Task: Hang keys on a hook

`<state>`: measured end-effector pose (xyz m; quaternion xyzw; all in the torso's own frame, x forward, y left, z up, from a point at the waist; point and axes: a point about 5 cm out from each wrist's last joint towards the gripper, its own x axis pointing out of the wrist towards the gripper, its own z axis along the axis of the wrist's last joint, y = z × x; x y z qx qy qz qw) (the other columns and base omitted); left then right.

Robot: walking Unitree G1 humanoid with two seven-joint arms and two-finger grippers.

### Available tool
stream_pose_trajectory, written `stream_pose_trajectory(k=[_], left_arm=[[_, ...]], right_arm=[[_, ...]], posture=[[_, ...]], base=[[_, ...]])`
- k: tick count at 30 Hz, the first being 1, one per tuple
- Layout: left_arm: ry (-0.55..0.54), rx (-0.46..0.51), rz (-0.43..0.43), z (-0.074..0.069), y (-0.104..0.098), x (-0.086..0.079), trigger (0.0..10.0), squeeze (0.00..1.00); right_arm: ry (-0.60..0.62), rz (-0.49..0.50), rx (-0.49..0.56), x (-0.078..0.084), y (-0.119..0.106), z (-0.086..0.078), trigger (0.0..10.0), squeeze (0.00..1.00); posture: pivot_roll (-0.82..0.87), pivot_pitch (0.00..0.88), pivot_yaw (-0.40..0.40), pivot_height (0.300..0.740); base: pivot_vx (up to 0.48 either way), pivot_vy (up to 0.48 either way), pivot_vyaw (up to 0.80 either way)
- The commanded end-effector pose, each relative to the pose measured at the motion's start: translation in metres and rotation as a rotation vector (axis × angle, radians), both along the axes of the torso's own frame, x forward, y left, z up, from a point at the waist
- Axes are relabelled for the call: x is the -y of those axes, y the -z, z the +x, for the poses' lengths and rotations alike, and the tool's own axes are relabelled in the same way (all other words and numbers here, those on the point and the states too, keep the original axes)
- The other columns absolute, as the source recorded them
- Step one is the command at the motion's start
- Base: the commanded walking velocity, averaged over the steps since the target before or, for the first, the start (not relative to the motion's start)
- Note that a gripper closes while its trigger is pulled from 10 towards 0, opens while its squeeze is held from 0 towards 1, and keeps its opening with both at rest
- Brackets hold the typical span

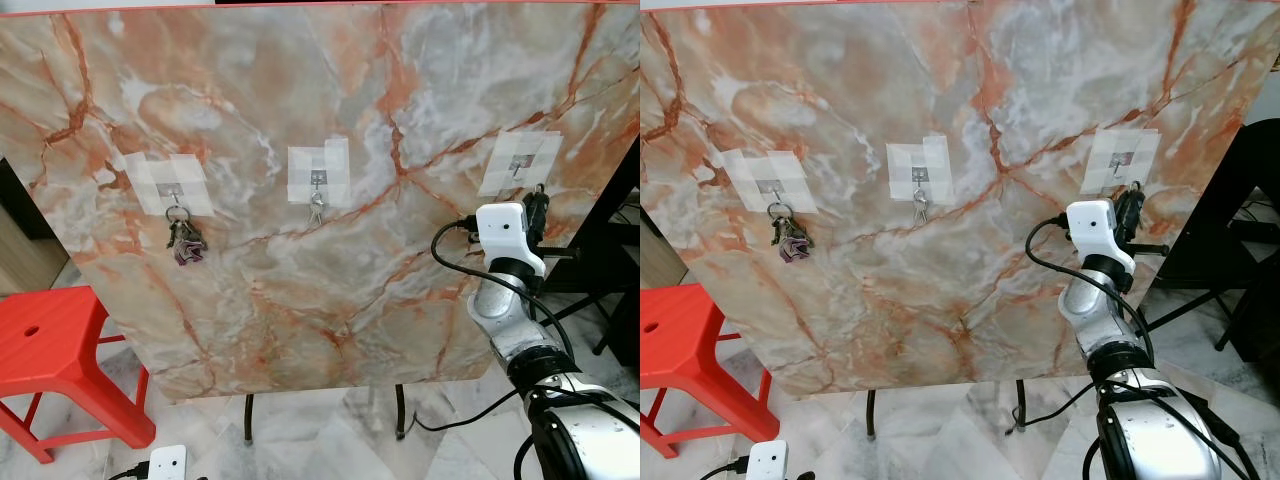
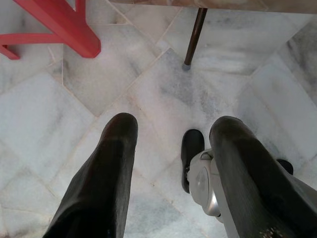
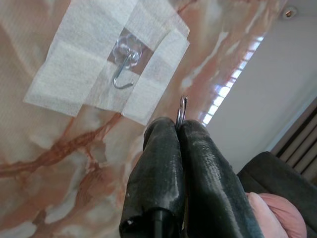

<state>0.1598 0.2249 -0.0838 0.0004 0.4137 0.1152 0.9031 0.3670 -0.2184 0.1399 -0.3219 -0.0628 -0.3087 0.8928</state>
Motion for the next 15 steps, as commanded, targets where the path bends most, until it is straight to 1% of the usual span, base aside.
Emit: stream_pose_trajectory(k=[1,6,8,9,10,11,12,13,14,15], left_arm=[[-0.004,-0.019,0.003,-0.003,0.001,-0.002,10.0,0.00],[-0.004,-0.018,0.004,-0.002,0.001,-0.003,10.0,0.00],[-0.004,-0.017,0.004,-0.002,0.001,-0.003,10.0,0.00],[-0.005,-0.016,0.005,-0.002,0.001,-0.003,10.0,0.00],[-0.005,-0.016,0.005,-0.002,0.001,-0.003,10.0,0.00],[-0.005,-0.016,0.005,-0.001,0.000,-0.003,10.0,0.00],[-0.005,-0.015,0.005,-0.001,0.000,-0.003,10.0,0.00],[-0.005,-0.014,0.005,-0.001,0.000,-0.002,10.0,0.00],[-0.005,-0.014,0.005,-0.001,0.000,-0.002,10.0,0.00],[-0.007,-0.013,0.005,-0.001,0.001,-0.002,10.0,0.00]], right_arm=[[0.004,-0.004,0.007,0.002,-0.010,0.005,10.0,0.00],[-0.002,0.004,-0.010,0.003,-0.014,0.009,10.0,0.00],[-0.018,0.035,-0.002,0.001,-0.016,0.010,10.0,0.00],[-0.046,0.123,0.006,-0.001,-0.013,0.010,10.0,0.00],[-0.046,0.123,0.006,-0.001,-0.013,0.010,10.0,0.00],[-0.052,0.212,0.007,-0.001,-0.007,0.008,10.0,0.00],[-0.052,0.228,0.007,-0.001,-0.006,0.008,10.0,0.00],[-0.072,0.315,0.026,-0.003,0.001,0.005,10.0,0.00],[-0.072,0.315,0.026,-0.003,0.001,0.005,10.0,0.00],[-0.077,0.394,0.046,-0.004,0.013,-0.003,10.0,0.00]], posture=[[0.07,0.000,-0.025,0.740],[0.07,0.000,-0.024,0.740],[0.07,0.000,-0.024,0.740],[0.07,0.000,-0.025,0.740],[0.07,0.000,-0.025,0.740],[0.07,0.000,-0.025,0.740],[0.07,0.000,-0.025,0.740],[0.07,0.000,-0.025,0.740],[0.07,0.000,-0.025,0.740],[0.07,0.000,-0.030,0.740]], base=[[0.000,0.000,0.00],[0.000,0.000,0.00],[0.000,0.000,0.00],[0.000,0.000,0.00],[0.000,0.000,0.00],[0.000,0.000,0.00],[0.000,0.000,0.00],[0.000,0.000,0.00],[0.000,0.000,0.00],[0.000,0.000,0.00]])
